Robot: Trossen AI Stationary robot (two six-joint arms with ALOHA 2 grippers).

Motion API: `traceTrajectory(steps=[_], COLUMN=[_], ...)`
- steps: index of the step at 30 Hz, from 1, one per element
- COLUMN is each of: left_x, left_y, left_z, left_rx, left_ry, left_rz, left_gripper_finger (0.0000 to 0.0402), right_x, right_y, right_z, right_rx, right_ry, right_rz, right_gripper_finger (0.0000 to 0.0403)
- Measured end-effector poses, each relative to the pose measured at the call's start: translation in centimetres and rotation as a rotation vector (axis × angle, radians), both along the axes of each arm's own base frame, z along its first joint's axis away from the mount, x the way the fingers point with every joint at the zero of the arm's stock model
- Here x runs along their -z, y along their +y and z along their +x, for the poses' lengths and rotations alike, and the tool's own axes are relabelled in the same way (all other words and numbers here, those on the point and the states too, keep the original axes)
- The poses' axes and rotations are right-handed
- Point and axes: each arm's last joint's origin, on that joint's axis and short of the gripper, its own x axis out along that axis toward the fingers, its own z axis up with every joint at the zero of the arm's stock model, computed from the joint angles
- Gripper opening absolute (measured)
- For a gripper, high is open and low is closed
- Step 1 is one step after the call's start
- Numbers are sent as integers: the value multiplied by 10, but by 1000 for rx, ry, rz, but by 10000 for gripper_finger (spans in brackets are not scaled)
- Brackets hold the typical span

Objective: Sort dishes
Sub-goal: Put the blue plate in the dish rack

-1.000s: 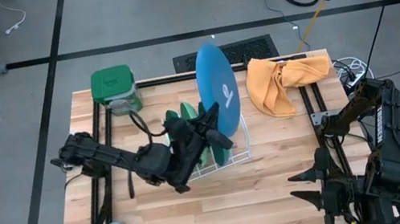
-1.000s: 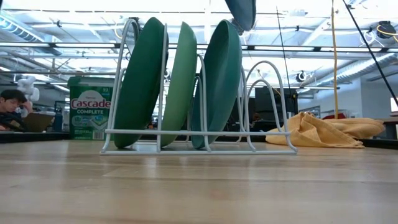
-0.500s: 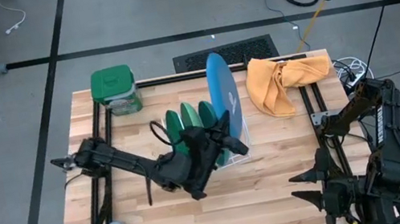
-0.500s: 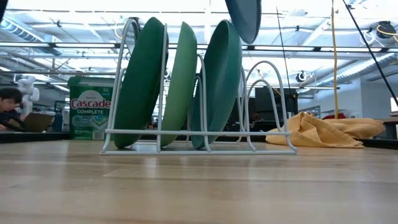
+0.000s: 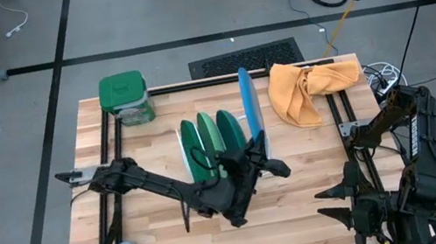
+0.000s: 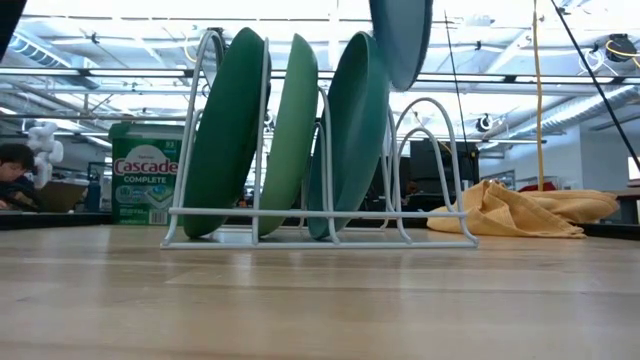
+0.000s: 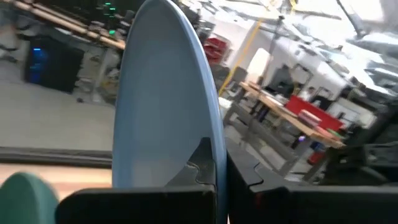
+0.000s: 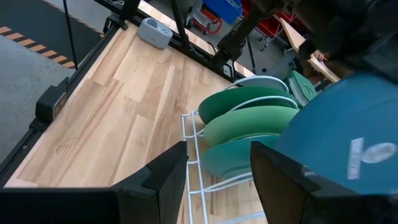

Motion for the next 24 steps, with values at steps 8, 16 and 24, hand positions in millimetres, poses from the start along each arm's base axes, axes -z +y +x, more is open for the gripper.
traceTrajectory(steps=[8, 16, 24], left_x=[22, 33, 46], left_y=[-5, 0, 3], left_z=[11, 18, 24], left_rx=[-54, -78, -82], left_ry=[50, 57, 70], left_rz=[-10, -15, -19], left_gripper_finger=[3, 3, 3], right_x=[0, 0, 0], right_y=[0, 0, 0], right_z=[0, 0, 0], right_rx=[-2, -6, -12], right_ry=[3, 5, 8], right_rz=[0, -9, -22], right_gripper_finger=[169, 169, 169])
